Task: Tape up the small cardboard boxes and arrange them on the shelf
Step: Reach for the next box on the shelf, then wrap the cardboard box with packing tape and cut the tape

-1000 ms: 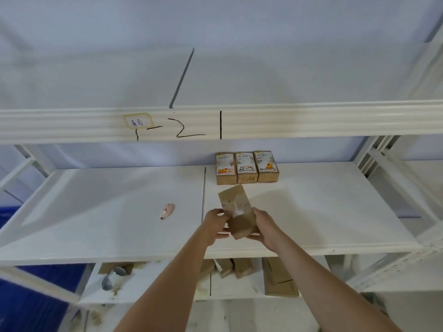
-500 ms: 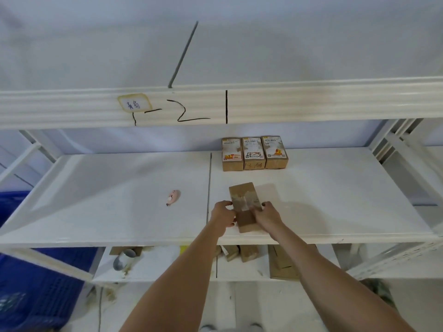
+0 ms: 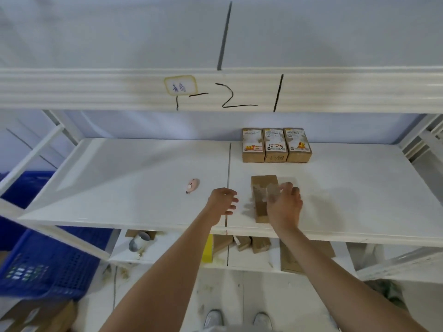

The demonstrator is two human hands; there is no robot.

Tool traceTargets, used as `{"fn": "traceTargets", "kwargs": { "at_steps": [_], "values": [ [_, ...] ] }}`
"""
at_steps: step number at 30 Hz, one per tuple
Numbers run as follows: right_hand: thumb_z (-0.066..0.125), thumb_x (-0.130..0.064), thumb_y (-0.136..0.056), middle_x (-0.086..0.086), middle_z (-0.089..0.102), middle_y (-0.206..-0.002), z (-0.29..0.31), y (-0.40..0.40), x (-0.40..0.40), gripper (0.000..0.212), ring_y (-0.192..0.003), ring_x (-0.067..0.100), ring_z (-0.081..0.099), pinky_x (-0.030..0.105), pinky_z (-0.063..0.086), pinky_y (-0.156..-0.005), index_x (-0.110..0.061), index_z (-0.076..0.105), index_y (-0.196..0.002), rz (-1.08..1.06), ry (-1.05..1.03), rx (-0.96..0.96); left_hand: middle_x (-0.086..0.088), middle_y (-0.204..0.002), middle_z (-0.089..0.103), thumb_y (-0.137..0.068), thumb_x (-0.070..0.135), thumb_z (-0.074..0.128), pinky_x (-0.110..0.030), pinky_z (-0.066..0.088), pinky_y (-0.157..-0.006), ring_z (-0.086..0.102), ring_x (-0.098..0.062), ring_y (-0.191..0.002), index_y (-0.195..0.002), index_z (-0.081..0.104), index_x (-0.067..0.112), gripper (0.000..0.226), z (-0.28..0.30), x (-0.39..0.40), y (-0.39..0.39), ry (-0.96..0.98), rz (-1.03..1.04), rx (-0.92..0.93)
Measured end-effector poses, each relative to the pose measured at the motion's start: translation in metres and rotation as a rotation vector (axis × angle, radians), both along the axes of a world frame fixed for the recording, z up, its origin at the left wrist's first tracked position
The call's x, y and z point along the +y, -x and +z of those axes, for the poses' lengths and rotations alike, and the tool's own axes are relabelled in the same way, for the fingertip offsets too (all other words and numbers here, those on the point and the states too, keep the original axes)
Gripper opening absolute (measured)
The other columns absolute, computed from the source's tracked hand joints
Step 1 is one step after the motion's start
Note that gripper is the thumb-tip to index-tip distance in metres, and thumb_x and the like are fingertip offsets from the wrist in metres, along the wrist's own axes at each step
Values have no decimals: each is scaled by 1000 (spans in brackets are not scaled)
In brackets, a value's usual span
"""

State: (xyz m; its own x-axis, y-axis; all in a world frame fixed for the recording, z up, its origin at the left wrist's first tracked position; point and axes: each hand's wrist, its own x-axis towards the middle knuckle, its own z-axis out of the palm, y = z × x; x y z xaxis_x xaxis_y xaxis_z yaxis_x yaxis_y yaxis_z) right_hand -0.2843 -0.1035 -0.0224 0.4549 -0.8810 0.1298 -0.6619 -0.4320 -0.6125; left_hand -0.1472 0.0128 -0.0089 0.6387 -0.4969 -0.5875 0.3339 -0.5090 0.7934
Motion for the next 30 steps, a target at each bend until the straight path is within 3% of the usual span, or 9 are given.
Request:
{"fn": "traceTargets", "kwargs": {
  "at_steps": [4,8,11,16,18,23,26,28,30],
  "values": [
    [59,-16,-96,-6,61,-83,-4,-20,42,2,-73,7,57,17,38,-56,-17,57,-96,140,-293,-71,-5,-86,71,-101,12,47,-29,51,-67,62,-20,-72,-107,71,9,24,-5,46,-11,-71,62,0],
    [56,-12,-93,16,70,-85,-24,-39,82,13,-67,26,63,35,53,-64,-3,64,-86,181,-792,105,-8,-83,66,-99,11,49,-26,43,-61,56,-20,-65,-93,68,6,20,-11,84,-16,-185,53,25],
    [57,-7,-92,17,66,-83,-35,-45,106,15,-59,26,64,39,63,-68,4,61,-102,136,-1019,211,-10,-85,61,-99,10,48,-26,40,-59,54,-22,-68,-87,64,5,20,-17,109,-17,-296,7,44],
    [54,-11,-97,19,73,-108,-58,-51,124,24,-80,27,72,36,64,-77,-1,64,-116,29,-1148,170,-14,-95,60,-96,5,52,-34,46,-72,55,-28,-81,-98,59,6,7,-28,135,-14,-371,-36,93],
    [55,-15,-97,17,71,-111,-64,-53,127,27,-94,29,73,39,63,-83,-3,64,-119,8,-1125,178,-12,-102,59,-95,0,54,-34,47,-75,55,-28,-87,-103,59,6,12,-33,140,-13,-359,-51,150],
    [63,-11,-92,14,71,-116,-68,-53,133,29,-99,26,70,39,60,-92,-5,65,-121,11,-1178,170,-11,-115,66,-99,14,56,-36,50,-92,62,-27,-102,-120,62,3,24,-44,138,-6,-294,-60,272],
    [61,-8,-95,13,72,-117,-68,-52,139,28,-108,26,69,40,57,-97,-5,65,-122,32,-1202,157,-12,-118,65,-100,16,56,-30,45,-76,58,-25,-100,-132,58,1,36,-47,134,-1,-267,-43,282],
    [59,-7,-97,15,72,-116,-68,-52,142,27,-105,27,70,38,58,-93,-4,64,-123,46,-1174,159,-14,-126,65,-100,16,56,-31,45,-73,62,-26,-105,-133,55,4,35,-47,132,0,-280,-29,257],
    [55,-7,-100,17,72,-115,-68,-51,145,25,-94,27,69,35,59,-81,-2,63,-124,67,-1162,169,-13,-127,65,-99,16,57,-36,48,-85,64,-28,-114,-133,55,8,34,-50,132,1,-293,-40,221]
  ]
}}
